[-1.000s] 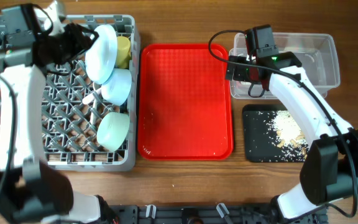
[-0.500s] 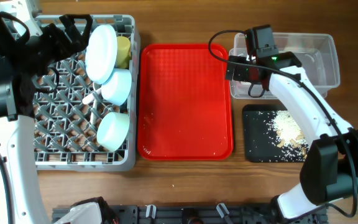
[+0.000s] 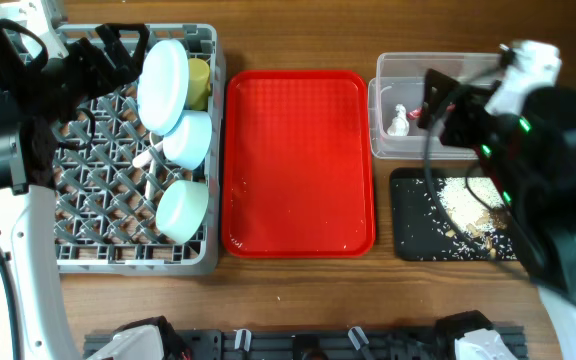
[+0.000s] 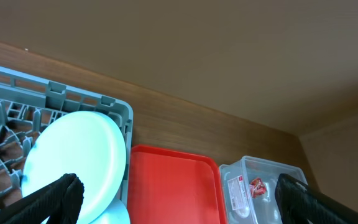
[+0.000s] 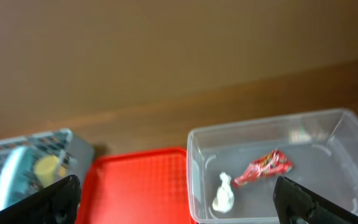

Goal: Sort waste into correct bins and load items into the dishwasher rack

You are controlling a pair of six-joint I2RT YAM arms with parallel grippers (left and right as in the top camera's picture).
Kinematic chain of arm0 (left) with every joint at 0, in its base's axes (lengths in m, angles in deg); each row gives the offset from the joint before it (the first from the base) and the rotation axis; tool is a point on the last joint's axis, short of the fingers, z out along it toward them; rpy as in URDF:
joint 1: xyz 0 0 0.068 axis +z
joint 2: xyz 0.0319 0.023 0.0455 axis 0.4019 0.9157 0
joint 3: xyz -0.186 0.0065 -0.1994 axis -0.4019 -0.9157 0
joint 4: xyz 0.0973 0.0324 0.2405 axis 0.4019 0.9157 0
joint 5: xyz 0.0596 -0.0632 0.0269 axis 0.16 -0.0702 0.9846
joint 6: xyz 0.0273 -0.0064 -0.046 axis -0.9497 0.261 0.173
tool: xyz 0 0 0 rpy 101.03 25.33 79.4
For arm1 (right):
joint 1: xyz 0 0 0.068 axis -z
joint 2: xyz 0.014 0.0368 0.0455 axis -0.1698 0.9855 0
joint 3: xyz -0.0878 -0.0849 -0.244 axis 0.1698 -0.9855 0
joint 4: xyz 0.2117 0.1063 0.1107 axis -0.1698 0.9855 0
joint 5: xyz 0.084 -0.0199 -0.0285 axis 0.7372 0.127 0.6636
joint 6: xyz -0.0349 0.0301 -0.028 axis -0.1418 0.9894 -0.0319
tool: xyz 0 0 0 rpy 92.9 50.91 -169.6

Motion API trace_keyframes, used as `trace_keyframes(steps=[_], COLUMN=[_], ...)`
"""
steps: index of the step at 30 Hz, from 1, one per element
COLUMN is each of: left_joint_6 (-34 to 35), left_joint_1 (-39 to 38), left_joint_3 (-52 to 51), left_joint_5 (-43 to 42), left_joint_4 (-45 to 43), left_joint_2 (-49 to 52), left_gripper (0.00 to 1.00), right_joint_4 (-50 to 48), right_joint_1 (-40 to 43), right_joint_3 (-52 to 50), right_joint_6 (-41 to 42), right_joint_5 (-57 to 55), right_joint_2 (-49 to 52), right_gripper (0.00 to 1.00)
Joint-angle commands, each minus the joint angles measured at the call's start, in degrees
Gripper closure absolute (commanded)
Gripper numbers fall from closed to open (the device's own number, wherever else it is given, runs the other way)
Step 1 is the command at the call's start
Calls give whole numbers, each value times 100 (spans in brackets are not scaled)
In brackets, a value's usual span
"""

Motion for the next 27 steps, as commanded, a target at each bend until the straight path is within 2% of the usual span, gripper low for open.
trace_keyframes(steps=[1, 5, 9, 14, 17, 21, 22, 24, 27], left_joint_6=[-11, -11, -9, -11, -11, -11, -11, -11, -11], left_joint_1=[-15, -15, -15, -15, -15, -15, -15, -15, -15], left_joint_3=[9, 9, 9, 9, 9, 9, 9, 9, 9], left_joint_5=[59, 59, 59, 59, 59, 59, 59, 59, 59], left_joint_4=[-13, -13, -13, -13, -13, -13, -13, -13, -13], left_joint_2=[-15, -15, -15, -15, -15, -15, -15, -15, -15], left_gripper=[0, 0, 0, 0, 0, 0, 0, 0, 0], right_joint_4=[31, 142, 1537, 1327, -48, -3637, -4188, -4601, -4599], right_joint_1=[22, 24, 26, 780, 1174, 1257, 1257, 1257, 1257], right_joint_3=[22, 22, 11, -881, -2273, -4824, -5292, -6024, -6588], right_joint_6=[-66, -72, -55, -72, -72, -68, -66, -63, -96], right_joint_5=[-98, -103, -330, -743, -398, 688, 828, 815, 710], right_joint_2=[-977, -2249, -3576, -4704, -5252, -5633, -5633, -5648, -5663], right_gripper=[0, 0, 0, 0, 0, 0, 0, 0, 0])
